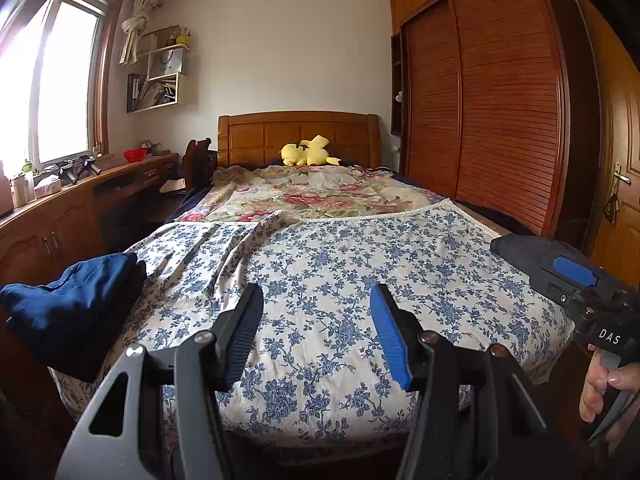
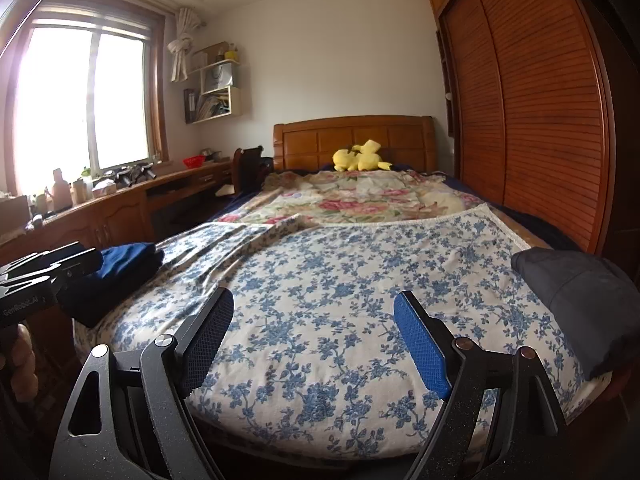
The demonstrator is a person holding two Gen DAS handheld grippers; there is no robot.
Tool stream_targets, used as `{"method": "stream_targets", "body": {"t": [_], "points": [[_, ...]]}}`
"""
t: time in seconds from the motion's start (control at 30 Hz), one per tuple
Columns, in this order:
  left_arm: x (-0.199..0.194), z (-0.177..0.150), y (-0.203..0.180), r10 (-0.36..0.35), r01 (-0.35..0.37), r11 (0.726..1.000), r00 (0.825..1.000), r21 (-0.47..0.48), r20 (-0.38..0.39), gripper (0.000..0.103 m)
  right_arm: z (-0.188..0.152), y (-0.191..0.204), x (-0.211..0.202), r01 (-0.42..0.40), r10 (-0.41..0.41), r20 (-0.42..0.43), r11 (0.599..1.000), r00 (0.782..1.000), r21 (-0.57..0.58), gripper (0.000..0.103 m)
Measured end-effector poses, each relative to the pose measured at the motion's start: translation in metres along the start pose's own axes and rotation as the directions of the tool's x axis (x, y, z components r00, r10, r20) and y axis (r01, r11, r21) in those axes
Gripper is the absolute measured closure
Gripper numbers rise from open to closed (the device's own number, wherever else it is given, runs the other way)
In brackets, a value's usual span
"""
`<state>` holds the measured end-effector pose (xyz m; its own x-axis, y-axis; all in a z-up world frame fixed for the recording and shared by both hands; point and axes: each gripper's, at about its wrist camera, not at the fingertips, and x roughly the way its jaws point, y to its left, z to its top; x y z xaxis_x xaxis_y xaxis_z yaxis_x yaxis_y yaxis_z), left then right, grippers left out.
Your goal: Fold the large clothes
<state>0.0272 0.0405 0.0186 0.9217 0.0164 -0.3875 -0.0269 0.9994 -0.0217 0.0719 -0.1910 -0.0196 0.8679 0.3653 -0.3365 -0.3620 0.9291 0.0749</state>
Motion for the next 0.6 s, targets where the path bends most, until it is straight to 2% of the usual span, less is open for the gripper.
{"method": "stream_targets", "body": {"t": [0.6], "points": [[0.0047, -0.0021, 0.0034, 0.004, -0.004, 1.000, 1.000, -0.007, -0.011, 0.048, 0.0004, -0.0008, 0.0005, 0.000, 0.000, 0.000, 1.000, 1.000, 0.000, 0.019]]}}
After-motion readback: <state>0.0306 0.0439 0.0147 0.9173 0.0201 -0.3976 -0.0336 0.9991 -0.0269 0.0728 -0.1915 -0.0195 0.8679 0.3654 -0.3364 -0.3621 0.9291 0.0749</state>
